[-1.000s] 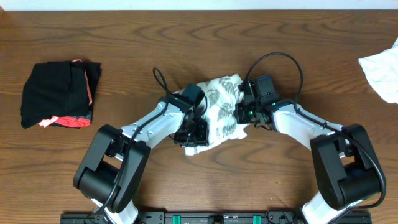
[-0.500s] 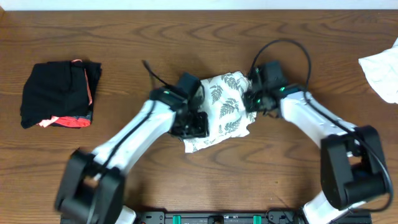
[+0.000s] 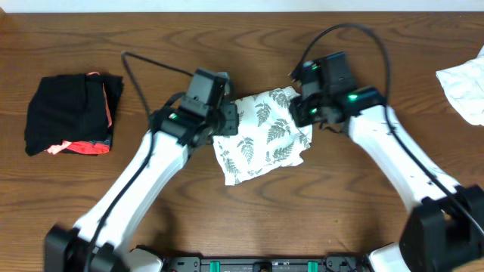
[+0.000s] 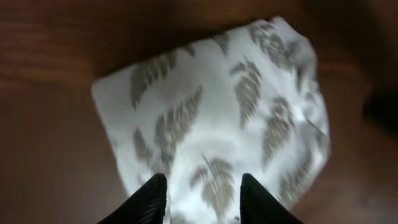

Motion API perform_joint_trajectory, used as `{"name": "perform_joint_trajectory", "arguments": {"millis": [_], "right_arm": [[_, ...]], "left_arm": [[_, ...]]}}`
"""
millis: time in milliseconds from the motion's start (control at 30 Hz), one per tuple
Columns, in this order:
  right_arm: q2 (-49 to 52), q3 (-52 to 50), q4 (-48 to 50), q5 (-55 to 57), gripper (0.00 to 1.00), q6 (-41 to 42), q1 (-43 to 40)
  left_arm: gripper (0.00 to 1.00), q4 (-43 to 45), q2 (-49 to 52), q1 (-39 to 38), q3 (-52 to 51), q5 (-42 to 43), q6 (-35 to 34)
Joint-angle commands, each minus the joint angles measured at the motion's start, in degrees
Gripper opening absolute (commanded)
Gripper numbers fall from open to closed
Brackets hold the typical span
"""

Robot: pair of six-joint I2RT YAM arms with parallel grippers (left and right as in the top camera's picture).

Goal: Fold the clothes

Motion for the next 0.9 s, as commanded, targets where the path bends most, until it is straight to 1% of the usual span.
{"name": "perform_joint_trajectory", "arguments": {"millis": [0, 100, 233, 333, 400, 533, 733, 867], "right_arm": [[3.69, -0.81, -1.73, -1.92, 0.13, -0.74, 3.43], [7.15, -0.81, -3.74, -1.90, 0.11, -0.76, 5.75], [10.82, -0.81, -7.56, -1.57, 0.10, -0.76, 6.51], [13.51, -0.85, -10.60, 1.05, 0.10, -0.76, 6.43], [15.26, -1.07, -11.43, 3.02, 0.10, -0.76, 6.25], [19.39, -1.44, -10.64, 4.87, 0.10, -0.76, 6.12], [25.44, -1.44, -6.80, 5.66, 0.07, -0.74, 5.99], [26.14, -1.42, -4.07, 7.39, 0.07, -0.74, 4.42]], "left_arm": [[0.39, 2.89, 5.97, 0.09, 0.31, -2.97, 1.84], [0.39, 5.40, 11.37, 0.09, 0.31, -1.84, 1.79], [0.39, 5.14, 16.65, 0.02, 0.31, 3.74, 1.53], [0.39, 0.98, 20.04, 0.00, 0.31, 5.57, -2.67], [0.39, -2.14, 21.59, -0.09, 0.26, 7.72, -3.72], [0.39, -6.84, 23.02, -0.50, 0.24, 11.26, -3.63], [0.39, -9.29, 22.99, -0.85, 0.24, 13.64, -3.61], [0.39, -10.45, 22.99, -0.87, 0.24, 13.66, -3.67]]}}
